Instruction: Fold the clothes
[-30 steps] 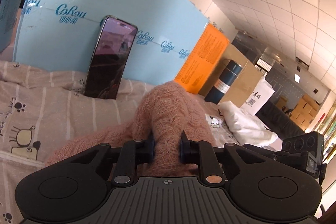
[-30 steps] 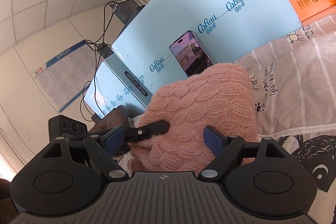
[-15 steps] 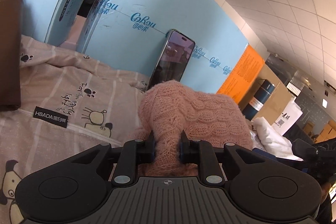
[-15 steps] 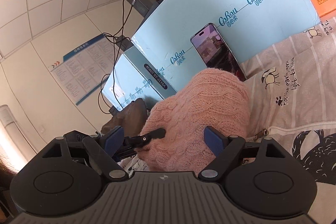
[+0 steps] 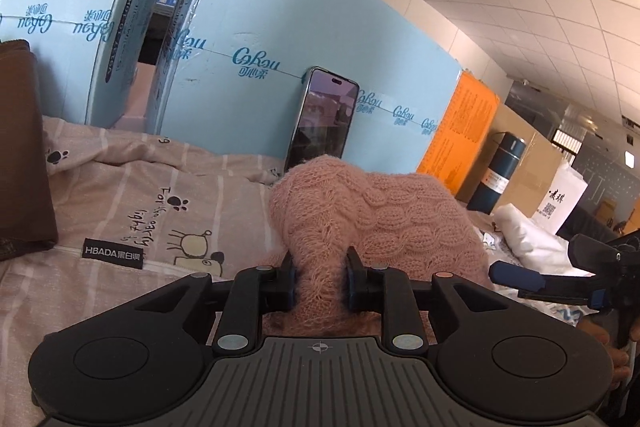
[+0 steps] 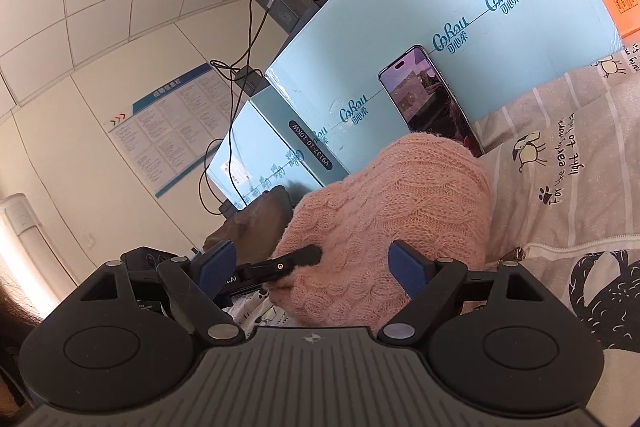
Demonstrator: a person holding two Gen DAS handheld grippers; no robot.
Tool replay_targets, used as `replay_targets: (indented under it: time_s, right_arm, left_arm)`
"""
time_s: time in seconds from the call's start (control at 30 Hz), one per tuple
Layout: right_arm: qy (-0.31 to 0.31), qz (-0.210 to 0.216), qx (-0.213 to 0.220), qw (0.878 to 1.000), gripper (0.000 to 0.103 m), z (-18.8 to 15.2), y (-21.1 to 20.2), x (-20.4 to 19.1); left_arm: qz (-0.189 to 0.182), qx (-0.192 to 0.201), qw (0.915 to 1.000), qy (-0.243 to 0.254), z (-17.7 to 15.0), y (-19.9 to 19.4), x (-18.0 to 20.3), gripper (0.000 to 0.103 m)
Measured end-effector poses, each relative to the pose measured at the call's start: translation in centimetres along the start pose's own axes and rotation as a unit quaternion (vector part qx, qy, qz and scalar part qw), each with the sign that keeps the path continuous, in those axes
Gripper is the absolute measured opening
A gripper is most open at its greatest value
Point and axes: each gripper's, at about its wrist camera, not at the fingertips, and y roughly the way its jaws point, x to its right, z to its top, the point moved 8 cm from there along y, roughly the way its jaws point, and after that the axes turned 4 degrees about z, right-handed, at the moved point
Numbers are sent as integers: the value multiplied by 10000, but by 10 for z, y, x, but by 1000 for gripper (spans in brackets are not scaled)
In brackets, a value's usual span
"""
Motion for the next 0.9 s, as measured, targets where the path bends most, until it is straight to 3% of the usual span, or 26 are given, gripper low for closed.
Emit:
replay_targets:
  time_s: [0.1,0.17,0.2,0.23,0.3,0.4,0.53,0.63,0.77,0.9]
  right_arm:
    - [-55,51,-79,9999,82,-3,3,-3]
    - [-105,75,-116,9998,82,-4,4,-5]
    - [-120,65,-127,9998,82,-5,5,-5]
    - [-127,50,-138,9998,82,-6,5,-4]
    - [-93,-69,-165,9998,82,-6,8,0]
    - [51,-350,-192,9992,84,-8,12,12]
    - [420,-791,-353,9954,86,-14,19,35]
    - [516,-936,-428,9934,86,-16,21,43]
    - [334,-608,-74,9976,87,-8,8,29]
    - [398,-533,556,9962,93,8,-11,26]
  left_arm:
    - [269,-108,9993,248,-3,4,1,36]
    - [373,63,9984,427,4,-1,6,58]
    - [412,290,9977,460,11,-7,8,79]
    - [401,507,9969,446,17,-12,9,85]
    - [461,609,9962,427,28,-13,6,85]
    - [923,263,9944,448,26,8,-10,85]
    - [1042,-208,9933,450,8,29,-24,88]
    - [909,-204,9952,292,8,27,-28,88]
    - [472,-345,9964,-609,7,14,-31,87]
    - [100,-612,9860,-1550,1,1,-33,89]
